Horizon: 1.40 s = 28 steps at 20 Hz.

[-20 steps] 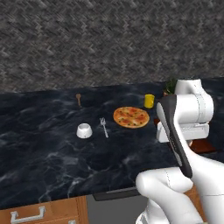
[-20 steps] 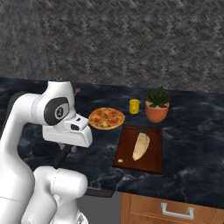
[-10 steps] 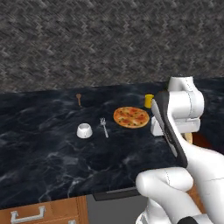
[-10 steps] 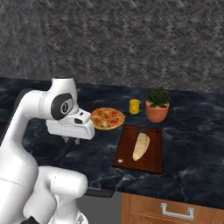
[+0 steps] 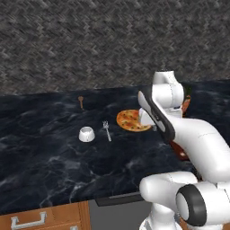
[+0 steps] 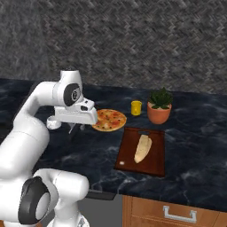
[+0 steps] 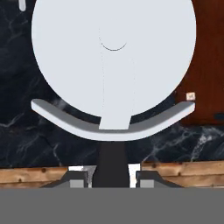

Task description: Take the pizza cutter from the drawer on the left and place it on the dining counter for cutting.

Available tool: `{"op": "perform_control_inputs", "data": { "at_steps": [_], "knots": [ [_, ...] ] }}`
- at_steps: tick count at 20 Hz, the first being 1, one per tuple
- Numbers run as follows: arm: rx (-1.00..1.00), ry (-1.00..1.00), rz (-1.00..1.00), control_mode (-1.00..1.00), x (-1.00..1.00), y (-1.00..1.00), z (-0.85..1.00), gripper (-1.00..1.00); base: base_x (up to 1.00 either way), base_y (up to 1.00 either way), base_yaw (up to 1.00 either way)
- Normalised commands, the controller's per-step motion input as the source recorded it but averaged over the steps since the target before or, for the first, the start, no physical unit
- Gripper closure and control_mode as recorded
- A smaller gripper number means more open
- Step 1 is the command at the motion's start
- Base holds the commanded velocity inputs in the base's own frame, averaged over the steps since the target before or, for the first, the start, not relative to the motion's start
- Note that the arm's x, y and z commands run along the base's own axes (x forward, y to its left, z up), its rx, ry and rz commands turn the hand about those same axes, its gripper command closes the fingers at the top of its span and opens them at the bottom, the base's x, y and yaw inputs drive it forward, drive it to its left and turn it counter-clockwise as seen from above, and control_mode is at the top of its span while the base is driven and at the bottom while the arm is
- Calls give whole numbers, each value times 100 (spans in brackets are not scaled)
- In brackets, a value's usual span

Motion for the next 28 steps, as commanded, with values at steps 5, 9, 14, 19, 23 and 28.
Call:
{"op": "perform_control_inputs", "data": {
  "at_steps": [5, 9, 14, 19, 23, 28],
  "knots": [
    [0, 2, 6, -100, 85, 22, -16, 100, 0, 0, 0],
    [0, 3, 8, -100, 69, 22, -25, 100, 0, 0, 0],
    [0, 11, 9, -100, 45, 29, -49, 100, 0, 0, 0],
    [1, 11, 9, -100, 52, 29, -63, 100, 0, 0, 0],
    [0, 11, 3, -100, 49, 36, -64, 100, 0, 0, 0],
    [0, 3, 1, -100, 51, 21, -44, 100, 0, 0, 0]
  ]
}}
